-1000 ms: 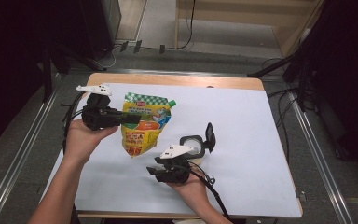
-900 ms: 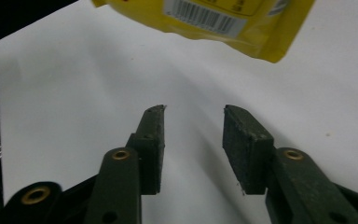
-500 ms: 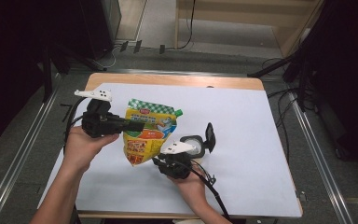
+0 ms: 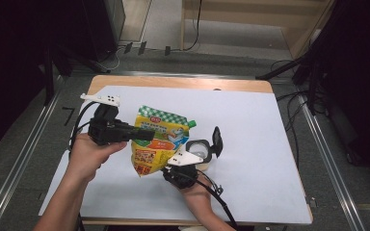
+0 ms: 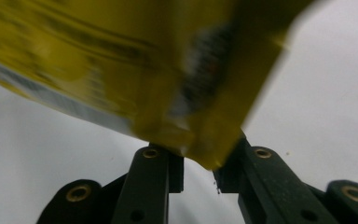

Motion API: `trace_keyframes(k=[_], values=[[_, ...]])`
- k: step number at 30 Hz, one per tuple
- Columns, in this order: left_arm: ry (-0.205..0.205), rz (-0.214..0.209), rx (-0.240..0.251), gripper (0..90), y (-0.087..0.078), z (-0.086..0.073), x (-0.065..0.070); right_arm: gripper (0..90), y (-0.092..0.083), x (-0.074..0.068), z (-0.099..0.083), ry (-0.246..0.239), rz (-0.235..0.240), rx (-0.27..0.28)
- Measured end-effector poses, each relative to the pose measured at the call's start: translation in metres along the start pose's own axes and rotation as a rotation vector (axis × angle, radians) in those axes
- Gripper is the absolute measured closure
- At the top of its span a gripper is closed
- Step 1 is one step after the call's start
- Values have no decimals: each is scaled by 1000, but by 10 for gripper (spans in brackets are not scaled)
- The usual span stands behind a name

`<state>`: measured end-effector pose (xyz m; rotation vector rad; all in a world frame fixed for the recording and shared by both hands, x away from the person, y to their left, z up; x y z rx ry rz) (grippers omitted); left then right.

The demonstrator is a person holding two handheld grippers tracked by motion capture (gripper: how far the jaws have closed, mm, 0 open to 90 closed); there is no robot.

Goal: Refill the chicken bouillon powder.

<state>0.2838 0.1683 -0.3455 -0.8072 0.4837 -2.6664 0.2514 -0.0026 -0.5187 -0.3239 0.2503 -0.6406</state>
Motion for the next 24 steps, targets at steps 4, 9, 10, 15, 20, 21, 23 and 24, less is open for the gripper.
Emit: trace_keyframes(k=[4,9,10,15,20,21,23,24], values=[[16,33,-2,900,4,0,1,739,-3,-5,3,-38,-2,11],[62,90,-4,900,10,0,4,692,-3,-5,3,-20,18,-1],[68,100,-4,900,11,-1,4,687,-3,-4,3,-20,23,-5],[80,113,-12,900,16,-2,2,680,-5,-6,2,-28,37,-20],[91,117,-20,869,21,-5,-1,656,-8,-12,4,-54,51,-9],[95,116,-19,865,21,-6,-1,653,-8,-13,5,-61,51,-8],[101,118,-16,851,23,-6,-1,648,-10,-14,6,-55,62,-5],[91,128,-18,842,24,-7,-1,646,-11,-15,6,-49,71,-6]])
Point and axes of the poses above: each handheld gripper's, and its own axes: y roughly forward along the jaws, z roughly out of its top, x roughly to its right, the point moved 3 cm from there along y, roughly forward along the jaws, and after that the axes turned 6 degrees about x, right-handed, at the moved point
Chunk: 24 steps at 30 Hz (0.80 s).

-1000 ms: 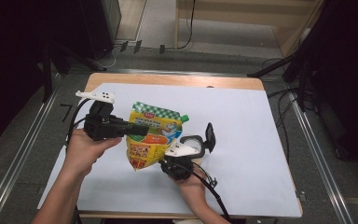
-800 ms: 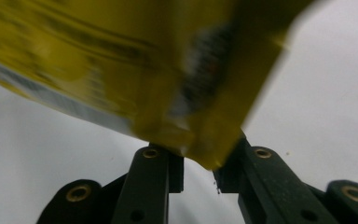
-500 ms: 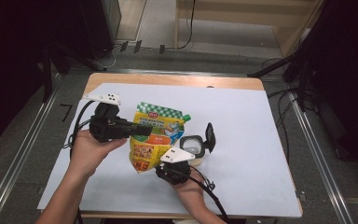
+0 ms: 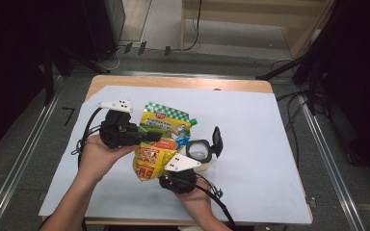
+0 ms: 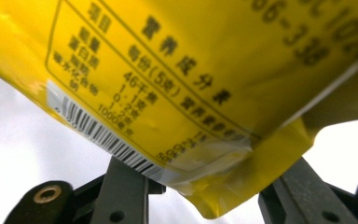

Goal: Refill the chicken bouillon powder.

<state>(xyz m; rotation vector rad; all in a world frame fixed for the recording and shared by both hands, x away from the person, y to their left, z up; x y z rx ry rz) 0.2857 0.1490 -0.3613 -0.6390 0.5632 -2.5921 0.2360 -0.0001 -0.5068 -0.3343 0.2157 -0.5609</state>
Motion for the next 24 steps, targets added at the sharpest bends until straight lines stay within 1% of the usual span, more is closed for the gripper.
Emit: trace_keyframes(k=[2,5,6,7,8,9,12,16,17,19,22,24], values=[[-13,4,-8,815,3,-2,-1,642,-1,-2,2,9,14,2],[-21,9,-10,808,7,-2,-1,632,-2,-5,4,14,34,0],[-19,11,-13,805,7,-3,-1,629,-3,-7,4,23,45,-3],[-18,15,-21,804,8,-3,0,626,-3,-7,4,23,46,2],[-20,18,-25,801,9,-3,0,619,-3,-10,4,29,63,-4],[-24,25,-30,801,10,-3,0,619,-3,-10,4,29,63,-4],[-37,40,-43,799,13,-4,0,614,-4,-15,4,14,75,-3],[-49,40,-64,800,17,-5,2,604,-5,-18,5,-5,78,-2],[-52,45,-76,800,19,-5,3,602,-5,-19,5,-28,77,1],[-53,50,-88,800,22,-5,4,608,-7,-24,6,-47,87,3],[-62,55,-94,798,24,-6,5,606,-8,-28,8,-34,101,8],[-67,57,-102,798,27,-6,5,596,-8,-28,8,-42,102,10]])
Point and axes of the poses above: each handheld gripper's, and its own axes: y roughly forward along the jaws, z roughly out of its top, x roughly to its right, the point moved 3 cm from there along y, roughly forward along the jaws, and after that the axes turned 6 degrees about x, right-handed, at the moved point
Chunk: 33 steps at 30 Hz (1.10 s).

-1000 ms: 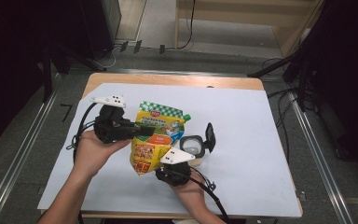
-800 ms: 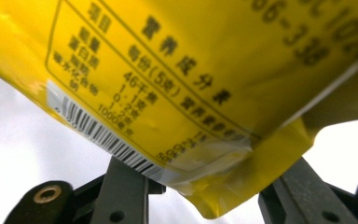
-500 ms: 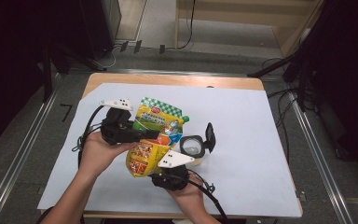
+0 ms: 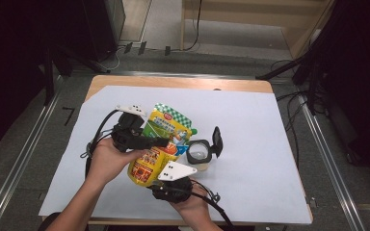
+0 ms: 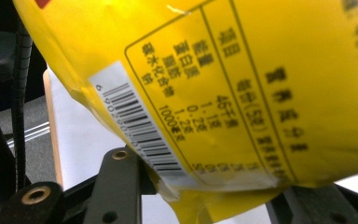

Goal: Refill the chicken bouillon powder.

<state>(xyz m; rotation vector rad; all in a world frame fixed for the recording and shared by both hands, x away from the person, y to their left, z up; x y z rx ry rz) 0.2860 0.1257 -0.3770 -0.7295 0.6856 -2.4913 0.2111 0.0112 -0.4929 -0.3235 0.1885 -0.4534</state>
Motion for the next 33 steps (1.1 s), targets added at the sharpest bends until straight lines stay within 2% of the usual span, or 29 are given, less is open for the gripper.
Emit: trace_keyframes(k=[3,7,15,22,27,33], values=[[-11,1,-19,799,5,0,1,575,-1,-4,0,-29,-8,-10],[-21,4,-23,801,6,0,0,568,-2,-4,0,-24,-7,-9],[-30,12,-48,807,13,1,2,547,-3,-9,3,-72,-11,-27],[-25,23,-61,819,20,1,3,537,-1,-10,2,-68,1,-37],[-24,24,-72,830,25,1,3,534,-1,-11,2,-58,35,-42],[-27,31,-94,843,31,2,4,512,0,-14,2,-94,36,-55]])
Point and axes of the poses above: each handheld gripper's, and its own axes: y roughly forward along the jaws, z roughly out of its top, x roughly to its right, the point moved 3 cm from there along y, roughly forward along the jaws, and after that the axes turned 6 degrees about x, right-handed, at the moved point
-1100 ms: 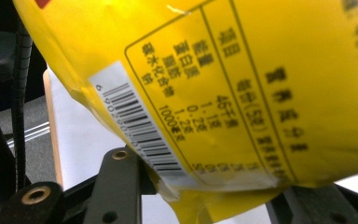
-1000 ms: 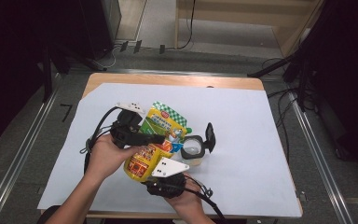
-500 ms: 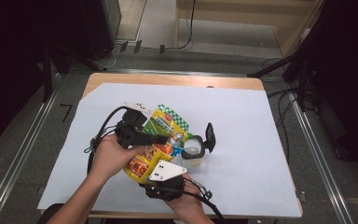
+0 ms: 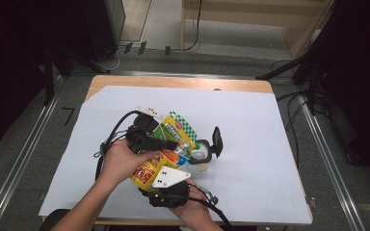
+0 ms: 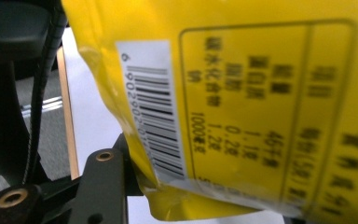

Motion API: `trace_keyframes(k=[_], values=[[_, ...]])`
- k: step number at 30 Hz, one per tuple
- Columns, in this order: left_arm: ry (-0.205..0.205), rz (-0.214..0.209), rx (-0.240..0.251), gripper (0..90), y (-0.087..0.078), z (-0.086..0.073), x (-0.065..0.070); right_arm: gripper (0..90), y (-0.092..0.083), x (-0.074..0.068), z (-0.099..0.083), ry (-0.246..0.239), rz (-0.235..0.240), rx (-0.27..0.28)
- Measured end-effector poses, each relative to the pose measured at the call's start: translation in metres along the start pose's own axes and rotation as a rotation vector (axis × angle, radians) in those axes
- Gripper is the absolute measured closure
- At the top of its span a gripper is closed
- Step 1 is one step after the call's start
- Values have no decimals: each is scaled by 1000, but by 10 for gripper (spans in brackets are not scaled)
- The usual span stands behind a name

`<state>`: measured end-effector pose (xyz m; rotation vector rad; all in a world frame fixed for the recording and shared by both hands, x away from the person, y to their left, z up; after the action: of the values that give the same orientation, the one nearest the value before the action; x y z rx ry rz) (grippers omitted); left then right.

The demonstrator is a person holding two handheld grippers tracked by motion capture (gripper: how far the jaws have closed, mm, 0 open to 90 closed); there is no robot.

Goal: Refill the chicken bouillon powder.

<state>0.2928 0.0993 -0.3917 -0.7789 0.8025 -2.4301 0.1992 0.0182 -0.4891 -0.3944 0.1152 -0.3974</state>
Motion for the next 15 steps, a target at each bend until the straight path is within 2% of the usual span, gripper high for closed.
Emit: trace_keyframes(k=[2,6,9,11,14,15], values=[[-19,-4,-10,844,2,3,-1,513,0,2,0,3,-4,-2],[-30,-2,-34,844,6,9,-2,514,0,5,2,19,-3,1],[-51,-23,-54,844,9,15,-2,503,0,7,4,26,-1,-3],[-64,-41,-74,843,13,19,-2,533,0,9,4,34,-12,-8],[-73,-50,-77,842,14,22,-3,549,0,9,4,39,-16,-11],[-76,-52,-72,830,14,22,-3,561,0,11,4,56,-14,-8]])
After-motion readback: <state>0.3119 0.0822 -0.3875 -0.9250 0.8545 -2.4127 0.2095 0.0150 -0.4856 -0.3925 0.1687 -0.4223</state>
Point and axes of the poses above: each handheld gripper's, and its own axes: y roughly forward along the jaws, z roughly out of its top, x roughly to its right, the point moved 3 cm from there along y, roughly forward along the jaws, and after that the axes turned 6 degrees about x, right-handed, at the moved point
